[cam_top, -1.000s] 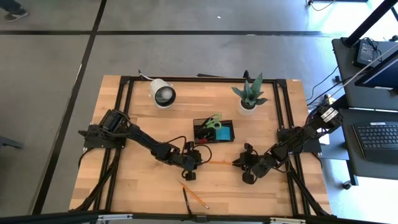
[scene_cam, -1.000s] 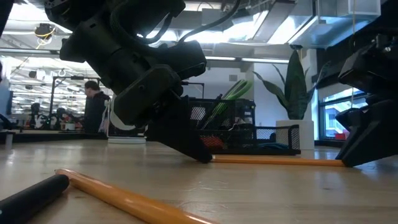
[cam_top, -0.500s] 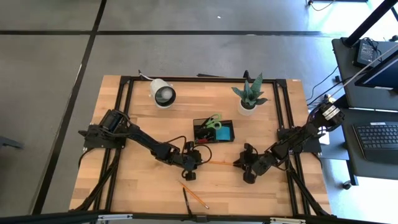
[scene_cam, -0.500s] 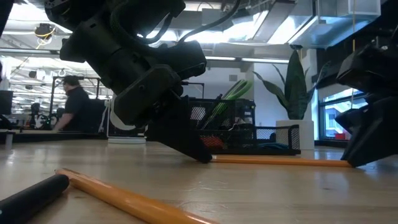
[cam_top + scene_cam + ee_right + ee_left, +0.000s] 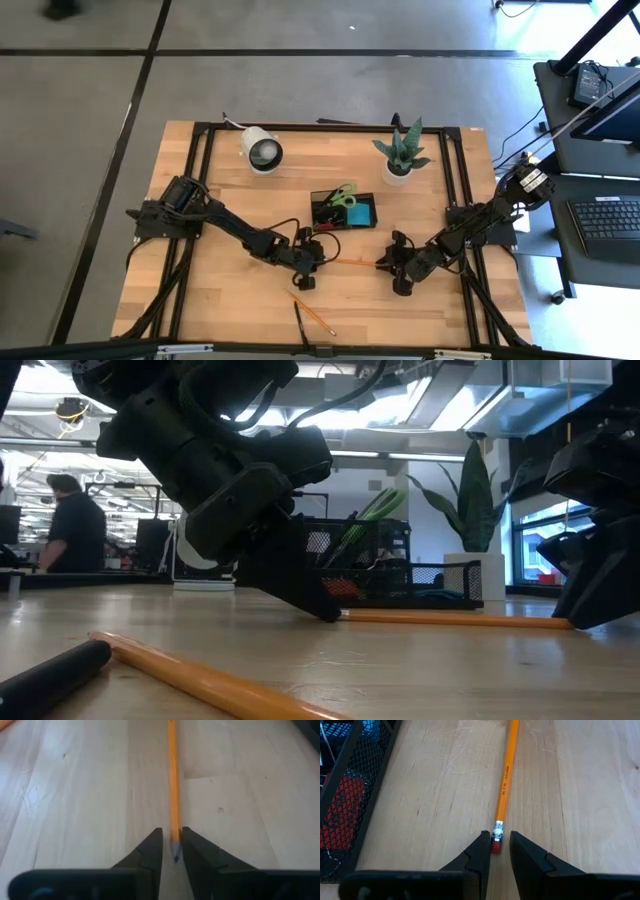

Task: Pick and place office supplies into organizer
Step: Put the top orange pencil in the desk organizer

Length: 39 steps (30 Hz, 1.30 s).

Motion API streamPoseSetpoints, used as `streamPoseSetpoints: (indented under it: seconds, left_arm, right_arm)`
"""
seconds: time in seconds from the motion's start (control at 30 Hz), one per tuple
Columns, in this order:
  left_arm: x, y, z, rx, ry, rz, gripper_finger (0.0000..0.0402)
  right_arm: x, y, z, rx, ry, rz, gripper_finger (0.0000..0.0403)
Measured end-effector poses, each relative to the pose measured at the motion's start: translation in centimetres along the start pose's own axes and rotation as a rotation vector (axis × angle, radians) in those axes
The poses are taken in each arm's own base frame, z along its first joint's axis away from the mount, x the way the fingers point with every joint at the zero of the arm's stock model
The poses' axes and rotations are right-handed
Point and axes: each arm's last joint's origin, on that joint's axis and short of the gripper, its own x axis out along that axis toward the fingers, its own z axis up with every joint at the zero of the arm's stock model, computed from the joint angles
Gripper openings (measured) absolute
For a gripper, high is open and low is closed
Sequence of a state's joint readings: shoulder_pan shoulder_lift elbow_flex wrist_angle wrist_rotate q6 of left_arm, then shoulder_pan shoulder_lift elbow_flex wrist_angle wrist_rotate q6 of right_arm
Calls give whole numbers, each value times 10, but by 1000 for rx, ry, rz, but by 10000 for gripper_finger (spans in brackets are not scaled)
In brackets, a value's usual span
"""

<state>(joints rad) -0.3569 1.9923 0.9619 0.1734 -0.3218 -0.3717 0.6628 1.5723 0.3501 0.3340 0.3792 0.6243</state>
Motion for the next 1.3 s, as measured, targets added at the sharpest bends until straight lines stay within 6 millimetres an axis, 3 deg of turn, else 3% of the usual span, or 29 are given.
streamPoseSetpoints:
  seconds: [0.3, 0.67, 0.9, 1.3]
  left_arm:
    - [0, 0, 0, 0, 0, 0, 67]
    - [0, 0, 0, -1, 0, 0, 67]
    - [0, 0, 0, -1, 0, 0, 66]
    - [0, 0, 0, -1, 0, 0, 67]
  right_arm:
    - [0, -1, 1, 57, -11, -11, 87]
    - [0, 0, 1, -1, -4, 11, 159]
    - [0, 0, 1, -5, 8, 12, 163]
    - [-6, 19, 29, -115, 264, -138, 164]
